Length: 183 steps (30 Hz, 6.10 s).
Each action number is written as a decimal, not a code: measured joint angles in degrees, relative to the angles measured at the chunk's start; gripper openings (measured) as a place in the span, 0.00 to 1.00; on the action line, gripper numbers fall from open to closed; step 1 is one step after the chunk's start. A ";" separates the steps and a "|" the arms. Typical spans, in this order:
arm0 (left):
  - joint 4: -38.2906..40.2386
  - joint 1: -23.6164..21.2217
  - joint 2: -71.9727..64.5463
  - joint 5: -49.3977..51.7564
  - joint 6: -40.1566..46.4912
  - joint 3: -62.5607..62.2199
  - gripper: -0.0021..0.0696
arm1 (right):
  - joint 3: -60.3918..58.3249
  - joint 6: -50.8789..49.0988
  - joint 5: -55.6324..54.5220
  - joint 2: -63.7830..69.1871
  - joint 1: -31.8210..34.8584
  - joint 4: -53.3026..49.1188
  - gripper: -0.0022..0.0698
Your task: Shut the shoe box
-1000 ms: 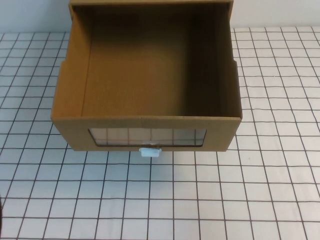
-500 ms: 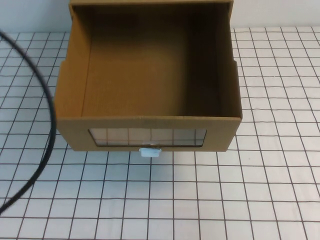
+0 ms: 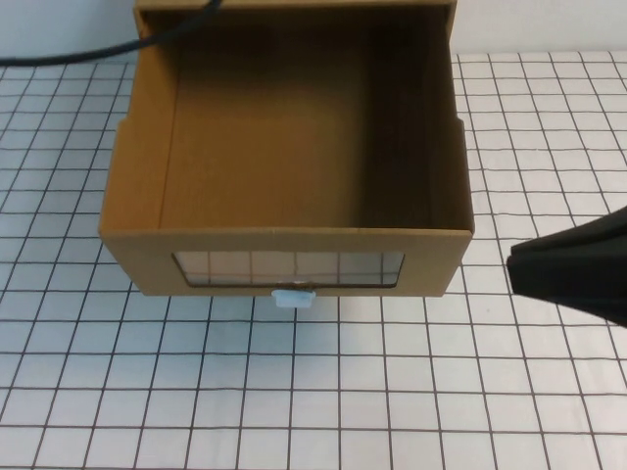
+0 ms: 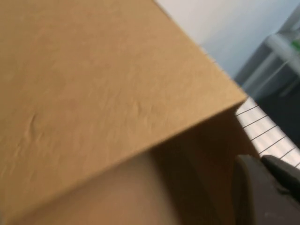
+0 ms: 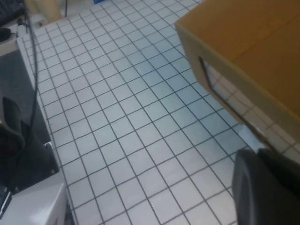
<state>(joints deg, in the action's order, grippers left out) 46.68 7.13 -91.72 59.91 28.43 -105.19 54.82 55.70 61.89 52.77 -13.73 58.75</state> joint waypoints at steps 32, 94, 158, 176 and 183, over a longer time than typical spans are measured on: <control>-0.90 5.59 -31.98 2.23 -13.78 -31.00 0.02 | 2.94 33.50 -37.87 36.74 -47.03 25.42 0.01; -1.06 4.48 -30.48 8.26 -12.26 -31.00 0.02 | 47.00 43.32 -28.12 70.70 -23.11 24.71 0.01; -42.46 1.70 85.09 -9.14 -33.09 74.20 0.02 | 0.90 -54.55 -19.97 -22.57 -14.71 -65.29 0.01; -43.29 1.70 85.09 -29.96 -34.15 85.83 0.02 | -34.47 -57.31 -36.31 -42.19 -14.71 -69.88 0.01; -43.29 1.70 85.09 -28.15 -34.15 86.04 0.02 | -34.69 -57.44 -36.77 -42.21 -14.71 -68.60 0.01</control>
<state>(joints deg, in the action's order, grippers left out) 3.39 8.83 -6.63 31.75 -5.72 -19.15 20.13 -1.73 25.12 10.57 -28.44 -9.85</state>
